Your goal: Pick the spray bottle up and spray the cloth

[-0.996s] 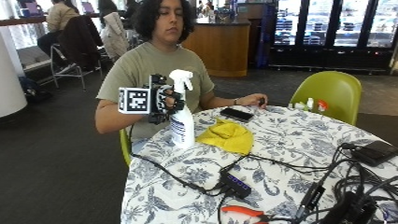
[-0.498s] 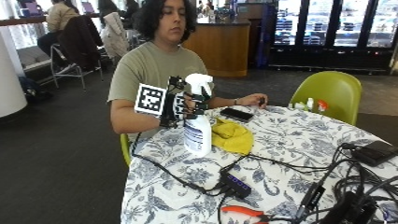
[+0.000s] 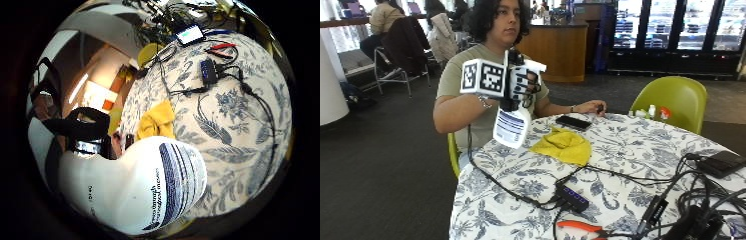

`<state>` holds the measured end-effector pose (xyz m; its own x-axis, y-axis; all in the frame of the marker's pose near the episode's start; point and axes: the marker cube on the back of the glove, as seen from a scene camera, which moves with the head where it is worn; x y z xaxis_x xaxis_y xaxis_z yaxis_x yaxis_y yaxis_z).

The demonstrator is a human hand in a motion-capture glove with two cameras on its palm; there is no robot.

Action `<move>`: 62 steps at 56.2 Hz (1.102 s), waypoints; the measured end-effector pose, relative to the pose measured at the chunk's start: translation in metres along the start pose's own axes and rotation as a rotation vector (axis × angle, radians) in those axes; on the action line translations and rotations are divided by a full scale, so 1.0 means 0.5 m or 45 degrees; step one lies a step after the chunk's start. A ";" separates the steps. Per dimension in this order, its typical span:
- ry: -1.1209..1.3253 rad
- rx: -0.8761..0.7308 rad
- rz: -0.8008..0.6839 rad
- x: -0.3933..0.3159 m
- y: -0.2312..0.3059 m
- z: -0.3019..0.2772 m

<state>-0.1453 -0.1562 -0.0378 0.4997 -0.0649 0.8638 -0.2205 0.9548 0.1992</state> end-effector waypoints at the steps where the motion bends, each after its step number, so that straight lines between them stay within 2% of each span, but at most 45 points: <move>1: 0.031 -0.028 -0.001 -0.009 0.000 -0.003; 13: 0.508 -0.343 0.081 -0.086 -0.009 -0.002; 22: 0.784 -0.696 0.288 -0.060 -0.027 0.060; 27: 0.921 -0.808 0.372 -0.025 -0.027 0.104; 41: 1.279 -1.039 0.535 0.104 -0.002 0.202; 50: 1.315 -1.201 0.613 0.152 0.017 0.238; 62: 1.237 -1.147 0.523 0.092 -0.020 0.262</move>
<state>-0.2297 -0.2066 0.0607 0.9898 0.1338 0.0482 -0.0667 0.7362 -0.6735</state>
